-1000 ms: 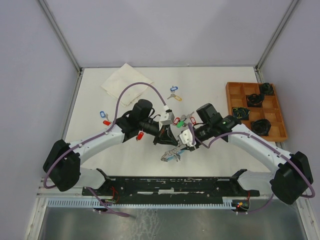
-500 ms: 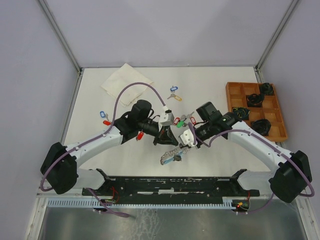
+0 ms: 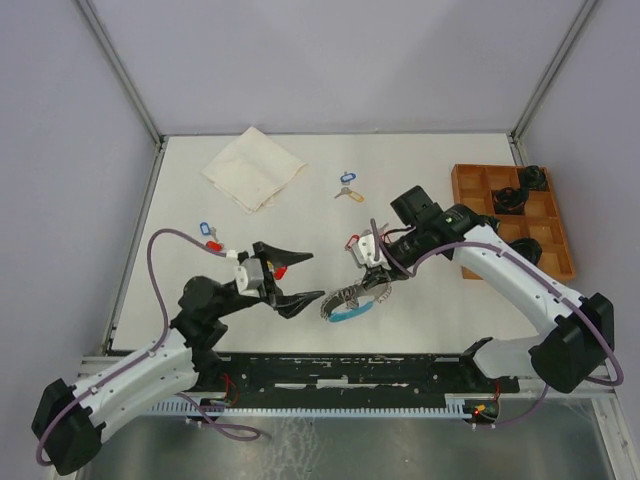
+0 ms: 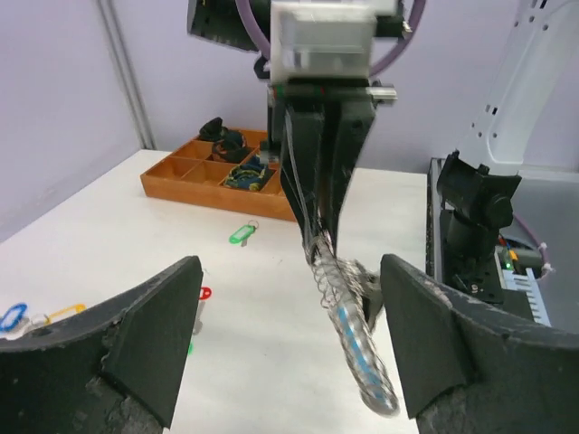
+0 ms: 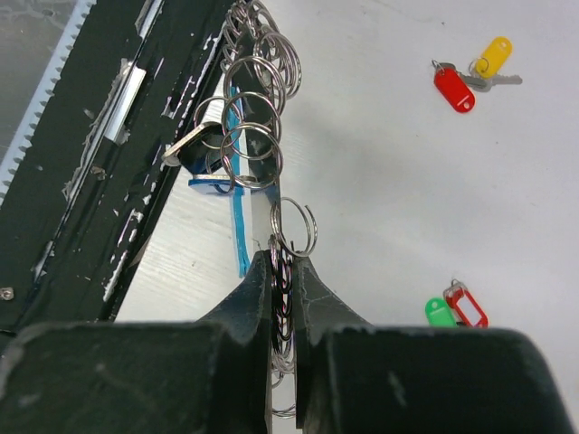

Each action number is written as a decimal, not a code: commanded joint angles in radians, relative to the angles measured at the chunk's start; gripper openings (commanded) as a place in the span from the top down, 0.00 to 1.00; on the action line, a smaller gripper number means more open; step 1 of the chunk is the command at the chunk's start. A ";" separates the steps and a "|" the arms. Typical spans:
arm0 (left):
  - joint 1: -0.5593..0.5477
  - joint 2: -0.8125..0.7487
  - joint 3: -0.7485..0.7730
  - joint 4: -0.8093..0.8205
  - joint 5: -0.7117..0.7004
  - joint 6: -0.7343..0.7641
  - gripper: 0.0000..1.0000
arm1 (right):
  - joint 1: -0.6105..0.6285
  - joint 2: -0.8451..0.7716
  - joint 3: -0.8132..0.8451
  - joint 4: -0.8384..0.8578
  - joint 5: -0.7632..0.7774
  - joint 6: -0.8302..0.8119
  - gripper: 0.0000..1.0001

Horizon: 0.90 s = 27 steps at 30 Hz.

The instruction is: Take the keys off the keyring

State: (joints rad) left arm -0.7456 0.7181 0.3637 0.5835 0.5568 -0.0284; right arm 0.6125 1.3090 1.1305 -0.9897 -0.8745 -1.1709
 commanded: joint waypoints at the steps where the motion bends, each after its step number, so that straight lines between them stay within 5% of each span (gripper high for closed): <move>1: 0.002 -0.125 -0.234 0.404 -0.191 -0.246 0.13 | -0.016 0.037 0.130 -0.087 -0.023 0.104 0.99; 6: 0.002 -0.188 -0.372 0.535 -0.279 -0.339 0.10 | -0.029 0.050 0.154 -0.063 -0.025 0.212 0.99; 17: -0.037 -0.035 -0.366 0.621 -0.317 -0.418 0.11 | -0.049 0.065 0.151 0.005 0.008 0.305 0.99; 27: -0.097 0.075 -0.283 0.461 -0.368 -0.351 0.24 | -0.109 0.048 0.150 0.016 -0.028 0.336 0.99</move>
State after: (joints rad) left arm -0.8352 0.7635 0.0231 1.0706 0.2295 -0.4000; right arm 0.5259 1.3834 1.2419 -1.0019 -0.8482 -0.8570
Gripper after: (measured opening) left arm 0.805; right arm 0.103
